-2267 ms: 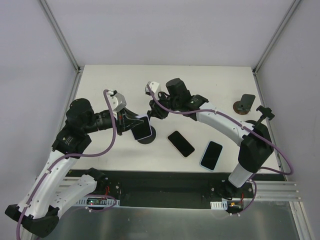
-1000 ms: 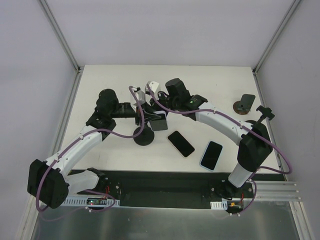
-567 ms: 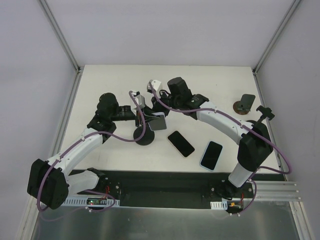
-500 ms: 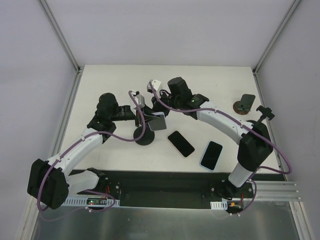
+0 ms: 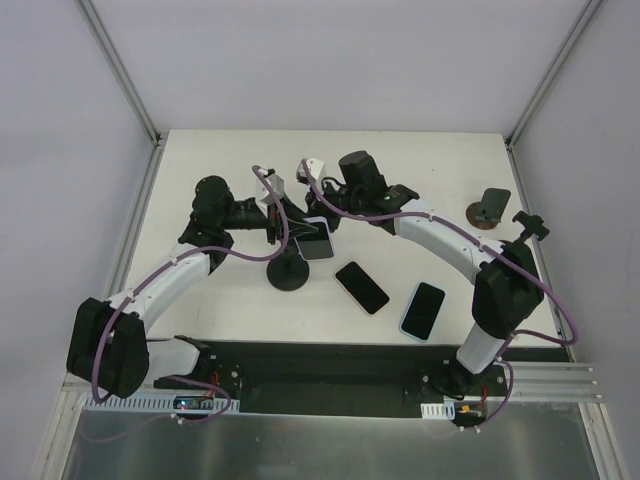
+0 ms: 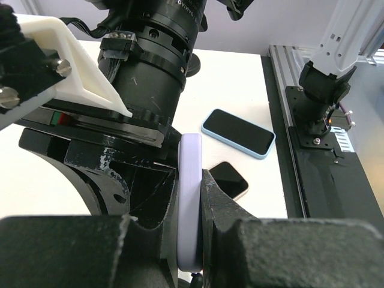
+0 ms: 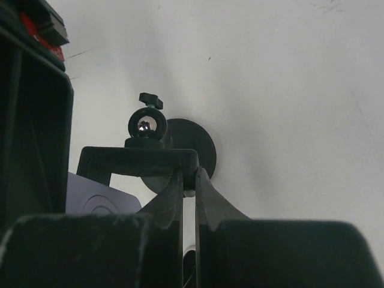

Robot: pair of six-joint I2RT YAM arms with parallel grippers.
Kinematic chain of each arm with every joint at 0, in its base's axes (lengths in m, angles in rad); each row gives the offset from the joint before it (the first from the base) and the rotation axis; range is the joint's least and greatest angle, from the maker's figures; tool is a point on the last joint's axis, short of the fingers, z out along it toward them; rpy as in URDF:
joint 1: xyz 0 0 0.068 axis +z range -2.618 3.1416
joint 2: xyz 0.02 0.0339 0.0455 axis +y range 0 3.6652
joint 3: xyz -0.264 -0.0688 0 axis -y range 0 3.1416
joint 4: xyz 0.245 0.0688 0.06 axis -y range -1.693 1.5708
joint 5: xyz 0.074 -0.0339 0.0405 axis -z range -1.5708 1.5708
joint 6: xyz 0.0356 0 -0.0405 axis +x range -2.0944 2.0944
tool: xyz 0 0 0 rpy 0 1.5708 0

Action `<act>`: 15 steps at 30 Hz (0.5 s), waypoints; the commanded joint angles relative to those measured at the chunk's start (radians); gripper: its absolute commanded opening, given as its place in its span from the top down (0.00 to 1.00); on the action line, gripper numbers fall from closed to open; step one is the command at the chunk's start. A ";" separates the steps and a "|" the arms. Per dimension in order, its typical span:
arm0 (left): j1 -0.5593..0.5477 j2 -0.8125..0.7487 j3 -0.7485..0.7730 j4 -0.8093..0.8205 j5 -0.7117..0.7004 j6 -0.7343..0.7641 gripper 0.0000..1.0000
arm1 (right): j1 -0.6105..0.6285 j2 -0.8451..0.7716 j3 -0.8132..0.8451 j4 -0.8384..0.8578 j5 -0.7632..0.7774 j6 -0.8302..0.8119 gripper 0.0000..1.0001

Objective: Place the phone on the phone stand

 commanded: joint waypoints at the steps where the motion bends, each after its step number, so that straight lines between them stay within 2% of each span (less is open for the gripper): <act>1: 0.036 0.016 0.076 0.110 0.040 0.003 1.00 | 0.015 -0.006 0.021 0.007 -0.108 0.004 1.00; 5: 0.058 0.006 0.052 0.076 0.048 0.040 1.00 | 0.009 -0.001 0.018 0.017 -0.122 0.007 1.00; 15: 0.079 0.062 0.096 0.082 0.129 0.011 1.00 | -0.002 0.008 0.012 0.030 -0.170 0.008 0.99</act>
